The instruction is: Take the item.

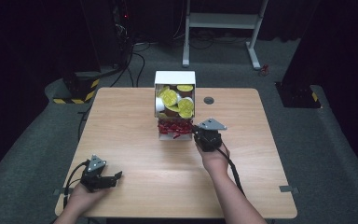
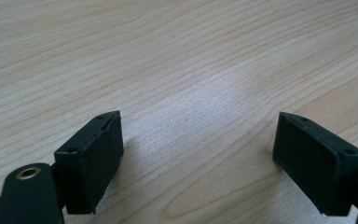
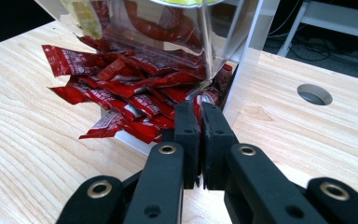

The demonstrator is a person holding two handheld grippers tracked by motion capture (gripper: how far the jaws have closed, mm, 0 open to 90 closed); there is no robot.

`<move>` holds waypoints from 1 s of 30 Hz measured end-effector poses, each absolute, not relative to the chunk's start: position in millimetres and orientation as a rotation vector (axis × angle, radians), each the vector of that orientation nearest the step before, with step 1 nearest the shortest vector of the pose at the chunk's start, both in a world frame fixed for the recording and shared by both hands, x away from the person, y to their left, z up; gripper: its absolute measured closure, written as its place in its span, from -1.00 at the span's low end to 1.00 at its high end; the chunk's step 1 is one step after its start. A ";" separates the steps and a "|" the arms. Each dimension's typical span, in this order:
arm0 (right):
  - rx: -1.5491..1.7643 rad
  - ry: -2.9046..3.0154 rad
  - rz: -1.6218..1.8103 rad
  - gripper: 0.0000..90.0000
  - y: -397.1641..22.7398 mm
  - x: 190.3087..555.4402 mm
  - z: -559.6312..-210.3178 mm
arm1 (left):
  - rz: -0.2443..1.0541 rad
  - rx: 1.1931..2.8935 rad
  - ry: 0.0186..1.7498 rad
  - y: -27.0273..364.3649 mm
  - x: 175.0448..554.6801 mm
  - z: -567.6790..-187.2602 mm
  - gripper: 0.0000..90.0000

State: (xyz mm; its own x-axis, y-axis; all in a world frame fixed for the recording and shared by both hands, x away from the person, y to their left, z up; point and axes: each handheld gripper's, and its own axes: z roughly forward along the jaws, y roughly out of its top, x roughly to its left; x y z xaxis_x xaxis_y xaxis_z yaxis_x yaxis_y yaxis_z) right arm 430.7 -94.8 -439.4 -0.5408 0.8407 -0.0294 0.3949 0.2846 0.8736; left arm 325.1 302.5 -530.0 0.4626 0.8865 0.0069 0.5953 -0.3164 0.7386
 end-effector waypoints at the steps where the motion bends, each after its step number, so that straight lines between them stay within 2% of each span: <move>1: 1.102 2.063 1.193 0.93 -94.6 430.2 -439.6 | 0.551 2.035 1.229 302.5 325.1 -530.0 -0.63; 10: 1.094 2.057 1.222 0.93 -98.1 426.2 -442.3 | 0.553 2.033 1.228 302.7 324.5 -530.1 -0.62; 30: 1.048 2.039 1.278 0.93 -115.2 392.6 -429.0 | 0.553 2.044 1.215 303.1 326.7 -529.8 -0.62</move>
State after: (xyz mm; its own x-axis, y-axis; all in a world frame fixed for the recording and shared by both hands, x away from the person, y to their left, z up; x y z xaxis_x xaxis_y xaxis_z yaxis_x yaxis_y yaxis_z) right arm 392.6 -115.2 -429.0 -0.5712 0.8206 -0.0201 0.3393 0.2584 0.9045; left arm 326.7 303.1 -529.8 0.4722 0.8814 0.0143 0.5896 -0.3278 0.7382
